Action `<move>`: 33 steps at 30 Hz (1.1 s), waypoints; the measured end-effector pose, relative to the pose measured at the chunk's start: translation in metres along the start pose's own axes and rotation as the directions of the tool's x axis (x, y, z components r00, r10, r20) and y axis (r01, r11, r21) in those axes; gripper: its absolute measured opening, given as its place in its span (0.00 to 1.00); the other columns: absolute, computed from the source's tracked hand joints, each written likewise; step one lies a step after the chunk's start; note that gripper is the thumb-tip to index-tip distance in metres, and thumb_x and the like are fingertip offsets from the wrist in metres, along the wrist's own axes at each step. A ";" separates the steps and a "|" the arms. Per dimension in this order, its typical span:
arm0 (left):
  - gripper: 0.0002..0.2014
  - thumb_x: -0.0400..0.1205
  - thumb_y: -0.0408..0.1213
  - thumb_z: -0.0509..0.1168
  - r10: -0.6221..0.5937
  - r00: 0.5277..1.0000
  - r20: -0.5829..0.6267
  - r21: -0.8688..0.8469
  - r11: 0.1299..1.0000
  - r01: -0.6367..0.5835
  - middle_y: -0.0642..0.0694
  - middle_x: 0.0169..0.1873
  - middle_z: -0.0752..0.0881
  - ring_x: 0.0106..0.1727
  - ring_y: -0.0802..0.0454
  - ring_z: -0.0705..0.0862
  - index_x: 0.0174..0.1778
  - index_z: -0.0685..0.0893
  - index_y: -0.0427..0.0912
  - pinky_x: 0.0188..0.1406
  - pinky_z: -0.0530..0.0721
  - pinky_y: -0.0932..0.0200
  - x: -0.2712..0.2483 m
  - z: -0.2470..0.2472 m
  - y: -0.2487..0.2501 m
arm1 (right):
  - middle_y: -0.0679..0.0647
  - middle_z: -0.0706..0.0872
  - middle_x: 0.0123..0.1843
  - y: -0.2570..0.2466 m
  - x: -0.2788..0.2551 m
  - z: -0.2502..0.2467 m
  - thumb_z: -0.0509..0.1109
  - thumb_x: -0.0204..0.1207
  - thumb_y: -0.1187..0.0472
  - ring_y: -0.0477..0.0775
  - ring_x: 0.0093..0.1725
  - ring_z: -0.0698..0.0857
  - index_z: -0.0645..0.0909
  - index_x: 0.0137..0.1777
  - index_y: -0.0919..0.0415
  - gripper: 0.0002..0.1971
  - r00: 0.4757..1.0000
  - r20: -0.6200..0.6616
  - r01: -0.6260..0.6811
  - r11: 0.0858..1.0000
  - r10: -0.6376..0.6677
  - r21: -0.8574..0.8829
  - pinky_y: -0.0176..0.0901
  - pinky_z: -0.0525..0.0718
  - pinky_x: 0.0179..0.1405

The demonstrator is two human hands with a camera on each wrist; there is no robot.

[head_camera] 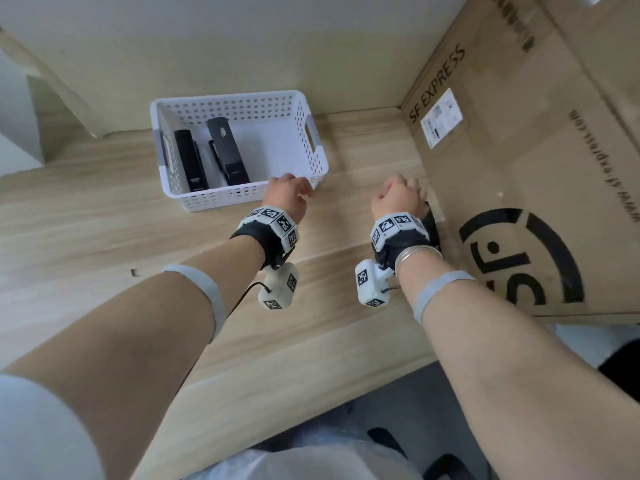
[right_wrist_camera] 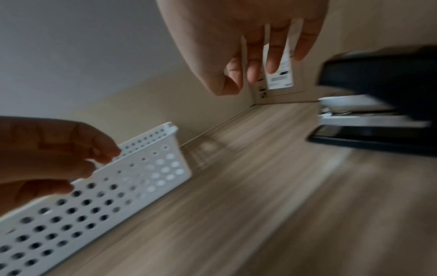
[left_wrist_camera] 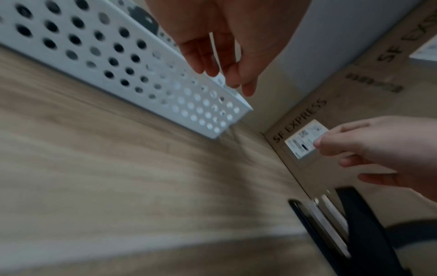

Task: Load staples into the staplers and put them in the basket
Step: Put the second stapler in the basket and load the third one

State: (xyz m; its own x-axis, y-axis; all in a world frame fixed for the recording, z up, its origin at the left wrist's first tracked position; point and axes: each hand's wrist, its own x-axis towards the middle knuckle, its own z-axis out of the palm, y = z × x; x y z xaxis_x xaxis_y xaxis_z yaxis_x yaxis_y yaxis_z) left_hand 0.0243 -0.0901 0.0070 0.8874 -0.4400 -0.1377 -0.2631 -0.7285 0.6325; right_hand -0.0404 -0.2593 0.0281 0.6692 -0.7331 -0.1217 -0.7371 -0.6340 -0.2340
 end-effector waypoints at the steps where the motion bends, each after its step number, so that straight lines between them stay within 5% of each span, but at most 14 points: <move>1: 0.16 0.77 0.22 0.56 0.008 1.000 0.029 -0.004 1.000 -0.008 0.40 0.58 0.83 0.63 0.39 0.75 0.51 0.85 0.42 0.64 0.70 0.54 -0.002 0.010 0.005 | 0.58 0.76 0.68 0.015 0.001 -0.002 0.65 0.75 0.63 0.62 0.70 0.72 0.78 0.64 0.58 0.17 1.000 -0.010 -0.018 1.000 0.018 -0.012 0.55 0.73 0.63; 6: 0.16 0.77 0.22 0.56 0.034 0.993 0.111 0.002 0.999 -0.034 0.41 0.56 0.83 0.62 0.41 0.76 0.50 0.85 0.41 0.61 0.72 0.54 -0.014 0.044 0.020 | 0.63 0.76 0.69 0.062 0.002 -0.005 0.68 0.76 0.66 0.65 0.68 0.77 0.66 0.75 0.62 0.27 0.986 0.086 -0.147 0.989 0.145 0.019 0.54 0.77 0.62; 11: 0.16 0.77 0.22 0.56 0.011 0.987 0.163 0.015 1.000 -0.014 0.41 0.57 0.83 0.63 0.42 0.76 0.52 0.85 0.40 0.61 0.75 0.54 -0.020 0.056 0.018 | 0.65 0.81 0.66 0.070 0.006 -0.013 0.65 0.79 0.67 0.65 0.65 0.81 0.69 0.70 0.67 0.20 0.968 0.170 -0.183 0.983 0.182 -0.013 0.54 0.80 0.58; 14: 0.17 0.77 0.22 0.56 -0.036 0.983 0.181 0.010 0.999 0.035 0.40 0.56 0.83 0.61 0.41 0.77 0.57 0.81 0.41 0.58 0.75 0.54 -0.020 0.051 0.012 | 0.65 0.81 0.66 0.055 0.001 -0.009 0.65 0.80 0.66 0.66 0.66 0.81 0.70 0.70 0.66 0.19 0.979 0.163 -0.133 0.989 0.122 0.060 0.54 0.80 0.61; 18: 0.23 0.76 0.26 0.62 -0.059 0.975 0.212 -0.031 0.997 0.067 0.37 0.55 0.82 0.56 0.38 0.79 0.67 0.70 0.41 0.56 0.78 0.49 -0.026 0.038 -0.007 | 0.61 0.81 0.67 0.020 -0.018 0.000 0.68 0.78 0.63 0.64 0.66 0.81 0.71 0.72 0.59 0.23 0.971 0.200 0.114 0.989 -0.131 0.094 0.51 0.78 0.61; 25: 0.25 0.75 0.33 0.70 -0.163 0.978 0.126 -0.030 0.985 0.168 0.34 0.57 0.79 0.58 0.37 0.80 0.68 0.73 0.41 0.61 0.78 0.47 -0.051 0.006 -0.063 | 0.57 0.87 0.59 -0.059 -0.065 0.013 0.70 0.75 0.63 0.63 0.58 0.85 0.76 0.69 0.51 0.22 0.748 0.370 0.575 0.817 -0.551 0.054 0.51 0.84 0.55; 33: 0.13 0.74 0.34 0.71 -0.231 0.970 0.079 0.050 0.972 0.228 0.35 0.56 0.81 0.54 0.37 0.81 0.53 0.83 0.34 0.52 0.78 0.51 -0.088 -0.020 -0.114 | 0.52 0.88 0.55 -0.099 -0.115 0.038 0.72 0.74 0.65 0.59 0.55 0.86 0.80 0.63 0.46 0.20 0.563 0.480 0.749 0.661 -0.673 0.050 0.48 0.85 0.50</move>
State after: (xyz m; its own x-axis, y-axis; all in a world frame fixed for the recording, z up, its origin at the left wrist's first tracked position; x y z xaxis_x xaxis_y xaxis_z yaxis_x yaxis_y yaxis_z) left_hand -0.0164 0.0420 -0.0380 0.8915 -0.2996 -0.3399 -0.0724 -0.8348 0.5458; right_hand -0.0407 -0.1028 0.0291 0.9180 0.1324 -0.3738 0.0183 -0.9557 -0.2937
